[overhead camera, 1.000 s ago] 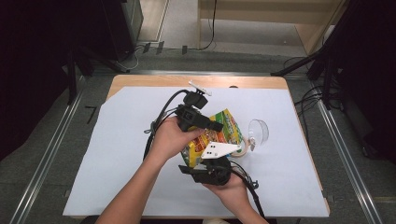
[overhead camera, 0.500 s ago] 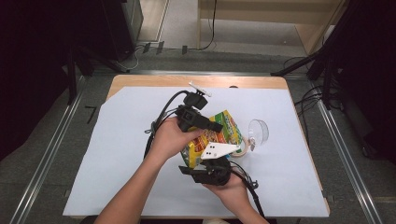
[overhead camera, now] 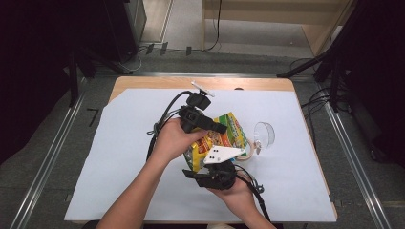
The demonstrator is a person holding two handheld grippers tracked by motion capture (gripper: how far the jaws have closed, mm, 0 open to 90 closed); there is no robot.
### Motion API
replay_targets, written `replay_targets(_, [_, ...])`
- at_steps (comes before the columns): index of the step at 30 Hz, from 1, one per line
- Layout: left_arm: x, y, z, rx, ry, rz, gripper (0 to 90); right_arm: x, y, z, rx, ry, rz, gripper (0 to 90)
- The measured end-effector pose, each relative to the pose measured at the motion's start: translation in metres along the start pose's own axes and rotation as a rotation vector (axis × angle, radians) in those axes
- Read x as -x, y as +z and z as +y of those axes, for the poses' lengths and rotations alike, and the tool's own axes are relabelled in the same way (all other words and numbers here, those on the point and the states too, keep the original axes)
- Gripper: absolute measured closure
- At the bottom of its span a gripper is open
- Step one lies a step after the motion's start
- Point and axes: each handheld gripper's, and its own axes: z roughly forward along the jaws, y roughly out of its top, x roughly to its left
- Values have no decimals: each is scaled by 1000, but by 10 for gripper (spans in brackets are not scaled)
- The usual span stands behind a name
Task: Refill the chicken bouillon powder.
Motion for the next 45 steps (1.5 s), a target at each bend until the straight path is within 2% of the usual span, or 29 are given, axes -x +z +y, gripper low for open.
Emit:
replay_targets(6, [-3, 1, 1, -4, -11, -3, 799, 1, 0, 0, -5, 18, 4, 662])
replay_targets(10, [-3, 0, 0, -2, -18, -6, 799, 0, 0, 2, -5, 11, -4, 662])
replay_targets(17, [-2, 1, 0, 5, -16, -6, 797, 0, 0, 0, -6, 11, -6, 662])
replay_targets(21, [-1, 2, -1, 7, -11, 0, 796, 3, 2, -1, -15, 24, 8, 667])
replay_targets(25, [-4, 0, 0, 12, -26, -1, 795, 1, -1, 1, -8, 13, 4, 663])
replay_targets(31, [-3, -1, 1, 18, -23, -7, 794, 1, -1, 2, -4, 5, -4, 664])
replay_targets(38, [-3, 0, 6, -9, -28, 18, 796, 4, 1, 4, -2, 35, 11, 663])
replay_targets(40, [-1, -2, 8, -2, -25, 27, 796, 4, 0, 6, 3, 31, 11, 661])
replay_targets(42, [2, -3, 10, 0, -19, 44, 796, 6, 0, 7, 10, 22, 12, 661])
replay_targets(45, [6, -2, 15, -8, -9, 70, 795, 10, 1, 10, 3, 42, 20, 661])
